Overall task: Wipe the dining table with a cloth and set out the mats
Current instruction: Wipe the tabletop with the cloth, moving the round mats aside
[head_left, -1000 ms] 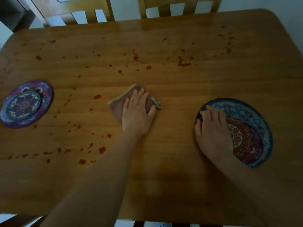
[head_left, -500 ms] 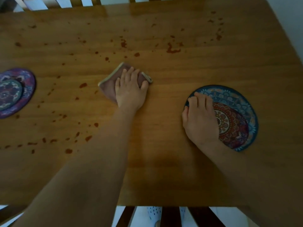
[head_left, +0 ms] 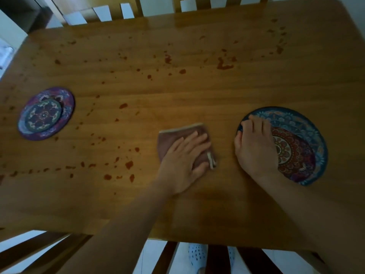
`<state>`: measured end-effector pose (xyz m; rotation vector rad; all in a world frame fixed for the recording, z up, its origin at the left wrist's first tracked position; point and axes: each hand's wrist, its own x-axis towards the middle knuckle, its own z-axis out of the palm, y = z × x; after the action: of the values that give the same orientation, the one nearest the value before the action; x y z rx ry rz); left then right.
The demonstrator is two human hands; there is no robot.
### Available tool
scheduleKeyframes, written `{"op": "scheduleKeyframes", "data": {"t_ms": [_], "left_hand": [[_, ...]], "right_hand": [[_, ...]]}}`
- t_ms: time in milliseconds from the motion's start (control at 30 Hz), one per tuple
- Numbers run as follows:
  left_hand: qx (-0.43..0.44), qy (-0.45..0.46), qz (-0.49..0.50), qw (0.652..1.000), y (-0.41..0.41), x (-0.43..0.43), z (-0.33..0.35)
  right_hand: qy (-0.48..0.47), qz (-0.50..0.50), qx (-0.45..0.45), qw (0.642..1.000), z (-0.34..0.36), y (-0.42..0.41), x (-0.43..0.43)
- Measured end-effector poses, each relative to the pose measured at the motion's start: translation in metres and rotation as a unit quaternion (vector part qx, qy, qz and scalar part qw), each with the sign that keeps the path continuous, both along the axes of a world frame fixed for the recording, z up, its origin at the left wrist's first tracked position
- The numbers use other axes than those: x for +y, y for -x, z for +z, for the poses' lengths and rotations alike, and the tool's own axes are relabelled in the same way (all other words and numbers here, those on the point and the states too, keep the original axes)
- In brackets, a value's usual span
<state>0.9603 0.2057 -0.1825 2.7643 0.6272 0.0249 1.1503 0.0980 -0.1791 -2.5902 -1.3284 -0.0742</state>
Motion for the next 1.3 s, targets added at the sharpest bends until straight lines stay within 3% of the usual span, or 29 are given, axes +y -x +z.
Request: {"op": "scheduleKeyframes", "data": {"t_ms": [200, 433, 633, 800, 1100, 1300], "left_hand": [[-0.018, -0.006, 0.144, 0.989, -0.071, 0.058, -0.005], [-0.025, 0.009, 0.209, 0.978, -0.092, 0.043, -0.003], [-0.029, 0.016, 0.113, 0.993, -0.028, -0.050, 0.006], [0.029, 0.047, -0.012, 0.998, 0.064, -0.056, 0.011], [0.018, 0.022, 0.126, 0.992, 0.072, -0.009, 0.002], [-0.010, 0.000, 0.278, 0.960, 0.042, 0.049, -0.007]], "right_hand": [[-0.007, 0.000, -0.008, 1.000, -0.003, 0.000, 0.000], [-0.006, 0.009, -0.027, 1.000, -0.002, 0.001, 0.000], [-0.006, 0.017, -0.025, 1.000, 0.002, 0.003, -0.001], [0.012, 0.026, -0.048, 0.998, 0.000, 0.001, -0.004], [0.008, 0.027, -0.052, 0.998, -0.002, 0.003, -0.003], [0.013, 0.027, -0.074, 0.997, -0.005, 0.004, -0.004]]}}
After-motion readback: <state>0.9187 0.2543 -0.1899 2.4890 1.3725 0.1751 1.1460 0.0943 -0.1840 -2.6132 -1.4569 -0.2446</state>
